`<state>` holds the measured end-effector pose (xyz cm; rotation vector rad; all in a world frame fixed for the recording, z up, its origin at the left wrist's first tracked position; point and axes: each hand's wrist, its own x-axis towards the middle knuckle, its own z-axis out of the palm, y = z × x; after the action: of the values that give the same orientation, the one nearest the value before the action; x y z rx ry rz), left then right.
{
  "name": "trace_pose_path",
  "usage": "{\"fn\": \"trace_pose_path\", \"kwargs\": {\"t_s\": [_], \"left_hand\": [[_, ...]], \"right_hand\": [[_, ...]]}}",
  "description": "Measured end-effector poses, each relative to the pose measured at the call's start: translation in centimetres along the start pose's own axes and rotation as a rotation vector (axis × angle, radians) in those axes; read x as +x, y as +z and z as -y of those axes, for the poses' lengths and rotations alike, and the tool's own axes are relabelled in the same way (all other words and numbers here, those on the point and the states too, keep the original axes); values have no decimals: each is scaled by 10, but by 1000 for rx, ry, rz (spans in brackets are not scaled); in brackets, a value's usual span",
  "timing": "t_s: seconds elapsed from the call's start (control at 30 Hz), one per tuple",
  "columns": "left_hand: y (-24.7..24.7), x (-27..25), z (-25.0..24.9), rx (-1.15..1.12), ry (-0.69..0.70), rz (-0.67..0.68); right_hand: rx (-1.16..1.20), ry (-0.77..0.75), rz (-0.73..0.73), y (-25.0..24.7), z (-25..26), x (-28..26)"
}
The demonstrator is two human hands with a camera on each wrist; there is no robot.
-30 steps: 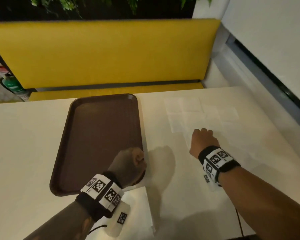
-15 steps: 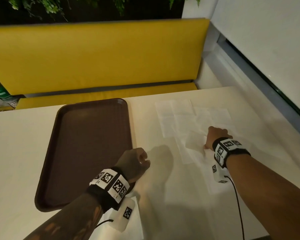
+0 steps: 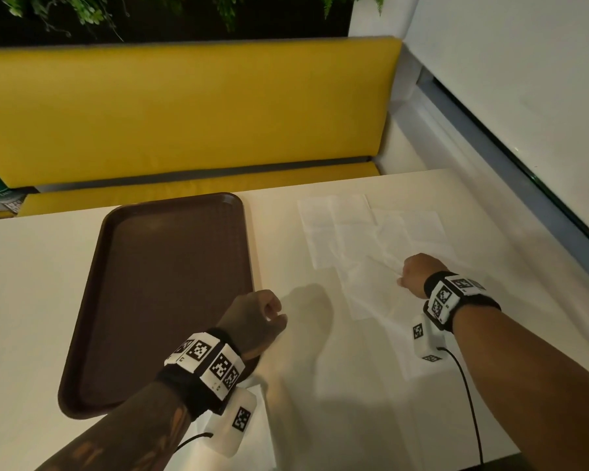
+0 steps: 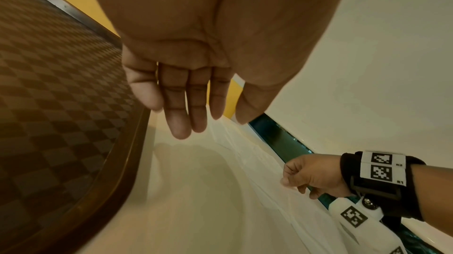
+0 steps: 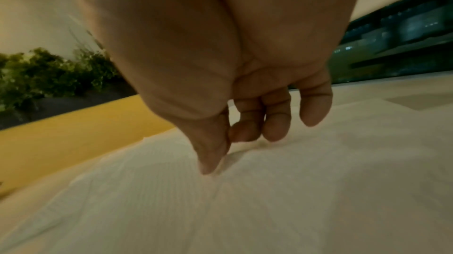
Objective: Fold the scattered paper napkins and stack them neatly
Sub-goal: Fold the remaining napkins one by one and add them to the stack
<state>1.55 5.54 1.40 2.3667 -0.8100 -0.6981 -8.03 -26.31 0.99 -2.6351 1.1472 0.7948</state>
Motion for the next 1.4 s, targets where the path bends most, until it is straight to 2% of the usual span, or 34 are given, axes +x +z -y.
{"fn": "trace_pose_path", "kwargs": {"t_s": [0.1,0.17,0.2,0.27,0.33,0.5,0.73,0.83,1.0,1.1,1.2,1.3,1.4], "left_hand": [[-2,0,-1,-9,8,-15],[-2,1,-2,-15,13,-12],[-2,1,-3,-16,15,-8],[-1,1,-6,-7,20,1],[2,0,-9,-9,21,3],[3,-2,-8,-12,10,19],[1,-4,-15,-12,47,-9],[-5,-7,-26,-45,77,-14],[-25,-18,-51,-276,161,-78],[-40,-25,-68,-585,167,-85],[-50,-27,-76,-910,168,-115],[-53,-27,-75,-916,175,-237],[-58,-28,-71,-917,169,-271]], "right_hand": [[131,-83,-18,-6,-5,-4],[267,-82,-74,-7,-7,-9],[253,-52,-85,-5,-7,-8],[81,25,-63,2,-6,-8],[-35,36,-23,10,-4,-8],[65,28,-5,13,-6,-9],[169,-170,-79,-20,-10,-35],[337,-309,-166,-42,-4,-65],[763,-581,-241,-72,21,-125],[986,-696,-176,-72,41,-141],[1116,-715,-156,-66,59,-144],[1166,-716,-121,-60,68,-145],[1200,-728,-80,-54,71,-145]]}}
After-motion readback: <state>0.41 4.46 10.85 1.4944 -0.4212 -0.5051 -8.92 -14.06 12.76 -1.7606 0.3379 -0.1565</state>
